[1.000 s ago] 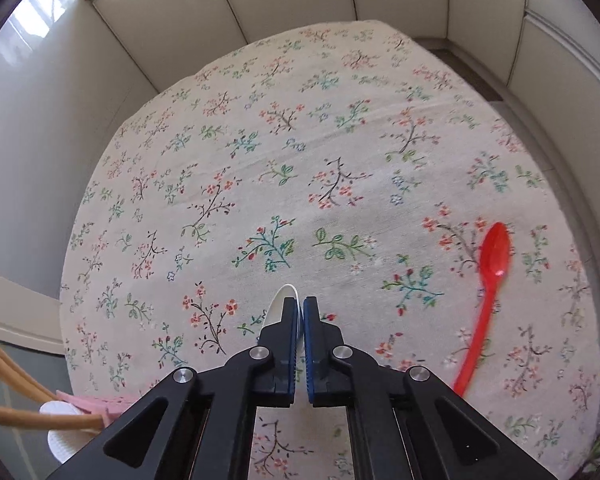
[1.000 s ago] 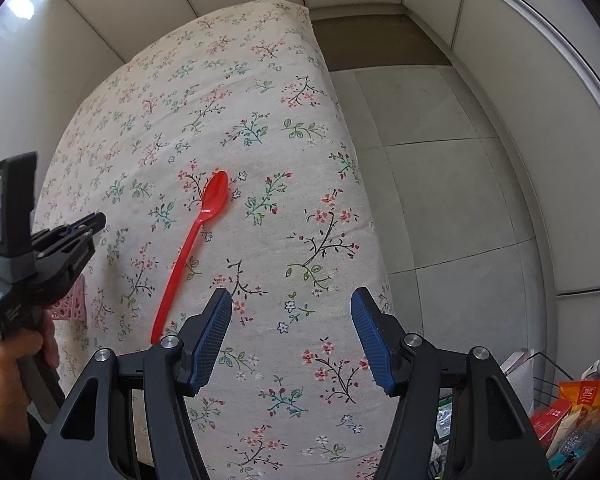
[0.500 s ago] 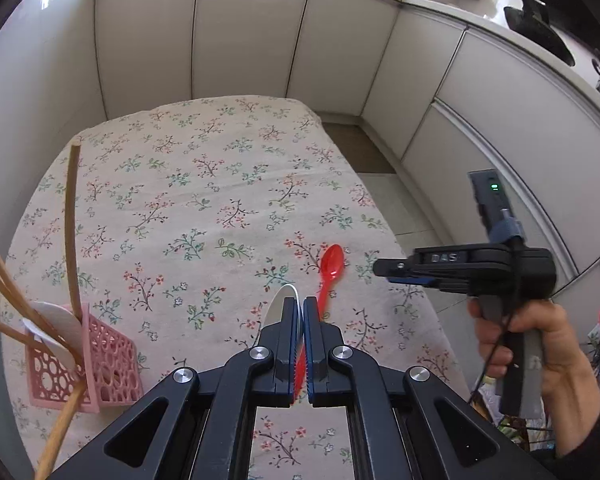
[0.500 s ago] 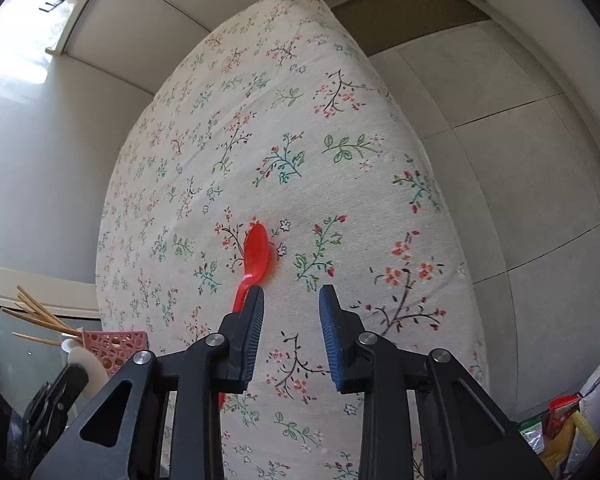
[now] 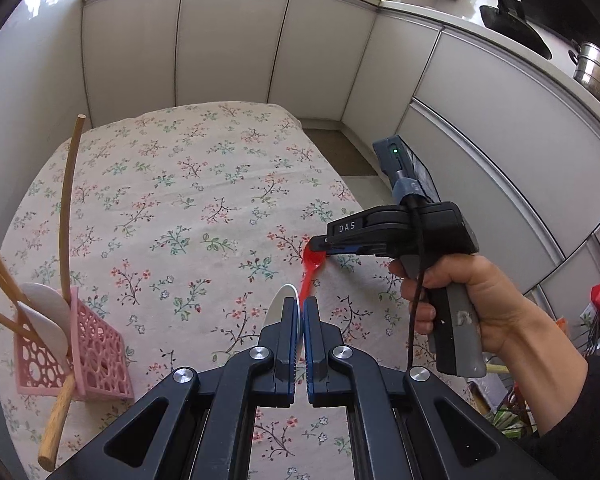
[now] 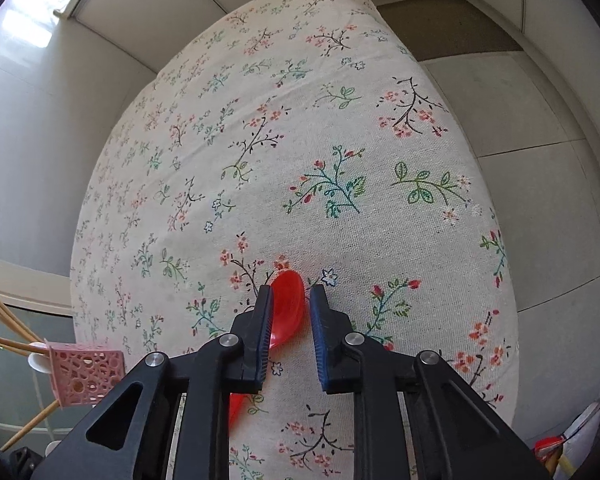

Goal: Organize utensils
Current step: 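Lift white spoon with left tool while right tool grasps the red spoon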

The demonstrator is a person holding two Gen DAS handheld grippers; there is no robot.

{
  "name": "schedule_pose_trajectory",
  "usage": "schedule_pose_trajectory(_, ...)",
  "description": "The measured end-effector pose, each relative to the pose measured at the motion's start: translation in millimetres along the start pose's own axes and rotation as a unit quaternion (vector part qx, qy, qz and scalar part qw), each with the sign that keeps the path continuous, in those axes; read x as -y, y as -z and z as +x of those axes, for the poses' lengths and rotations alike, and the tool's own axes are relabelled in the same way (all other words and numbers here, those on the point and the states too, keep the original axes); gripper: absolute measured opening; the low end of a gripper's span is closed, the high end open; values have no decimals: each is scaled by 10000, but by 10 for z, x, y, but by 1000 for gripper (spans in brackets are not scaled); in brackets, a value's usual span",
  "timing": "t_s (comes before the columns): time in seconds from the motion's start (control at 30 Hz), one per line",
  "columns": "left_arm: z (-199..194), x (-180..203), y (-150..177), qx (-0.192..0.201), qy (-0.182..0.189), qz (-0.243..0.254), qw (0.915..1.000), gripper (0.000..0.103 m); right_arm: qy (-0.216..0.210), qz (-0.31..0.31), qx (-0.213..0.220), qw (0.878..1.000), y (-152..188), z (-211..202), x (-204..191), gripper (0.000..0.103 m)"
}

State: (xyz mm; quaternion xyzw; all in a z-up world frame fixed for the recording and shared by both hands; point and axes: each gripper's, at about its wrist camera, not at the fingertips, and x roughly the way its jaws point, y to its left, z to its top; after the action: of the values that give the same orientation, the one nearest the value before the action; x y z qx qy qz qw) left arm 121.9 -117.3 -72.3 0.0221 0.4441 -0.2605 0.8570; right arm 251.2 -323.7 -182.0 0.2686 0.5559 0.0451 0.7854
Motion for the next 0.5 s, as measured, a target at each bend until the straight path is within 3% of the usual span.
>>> schedule_pose_trajectory(0.13,-22,1,14,18,-13,43,10000,3,-81,-90,1,9999,5,39,-10,3)
schedule_pose_trajectory(0.27,-110,21,26,119,76,103,9998,3,-2,-237,142,9996,65,-113,-34,1)
schedule_pose_trajectory(0.5,-494,193,50,557,435,318,9970,3,136,-526,859,9948,248,-773,-217,1)
